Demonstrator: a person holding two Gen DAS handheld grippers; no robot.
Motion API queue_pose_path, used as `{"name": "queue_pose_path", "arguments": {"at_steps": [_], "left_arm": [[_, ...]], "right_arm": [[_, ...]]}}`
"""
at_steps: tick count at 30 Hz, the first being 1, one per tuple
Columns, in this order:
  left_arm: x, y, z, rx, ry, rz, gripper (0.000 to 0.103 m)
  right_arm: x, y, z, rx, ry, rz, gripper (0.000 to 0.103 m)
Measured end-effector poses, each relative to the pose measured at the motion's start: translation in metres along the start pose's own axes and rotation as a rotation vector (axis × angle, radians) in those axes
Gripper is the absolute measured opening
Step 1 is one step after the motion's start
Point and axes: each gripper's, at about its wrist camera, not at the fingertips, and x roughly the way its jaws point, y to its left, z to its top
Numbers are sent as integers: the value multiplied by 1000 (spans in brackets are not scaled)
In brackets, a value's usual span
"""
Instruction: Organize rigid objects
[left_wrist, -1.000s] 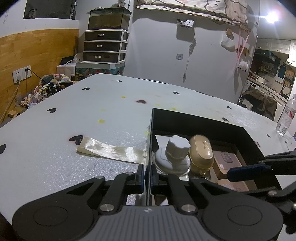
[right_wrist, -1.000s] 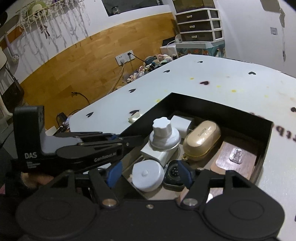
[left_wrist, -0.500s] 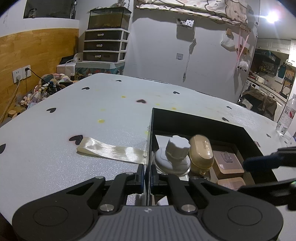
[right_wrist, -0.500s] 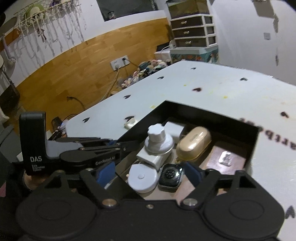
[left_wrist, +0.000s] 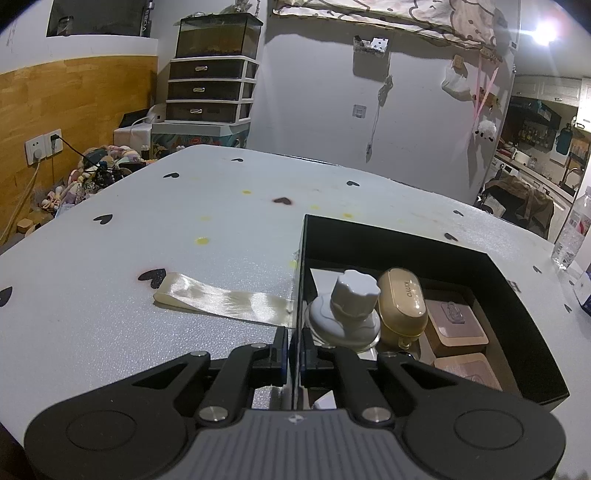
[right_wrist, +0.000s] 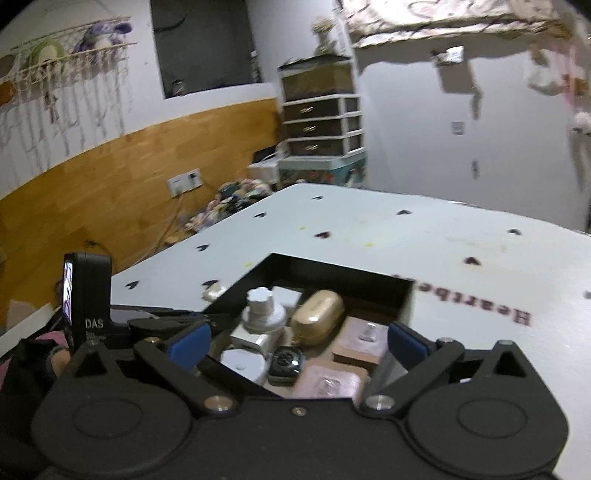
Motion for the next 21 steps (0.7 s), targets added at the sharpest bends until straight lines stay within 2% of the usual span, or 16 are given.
{"name": "queue_pose_path", "arguments": {"at_steps": [10,13,15,17,18,21], "left_arm": [[0,1,-1,-1,3,2,5],[-4,5,1,-27,-10,10,12],[-12,7,4,-31,-32,20,20],[-24,8,7,-27,-63,37,37],[-28,8,9,-29,-73,39,39],[-52,12,11,-44,-114,45,56]], "right_arm": [[-26,-8,-35,51,-100,-155,103],[-28,-11,-41,66,-118,-190,103],[-27,-15,-44,79,-121,-205,103],[-26,-17,-47,87,-121,-223,103],[-25,-17,-47,87,-121,-229,103],[-27,-17,-49,88,-123,-239,103]]}}
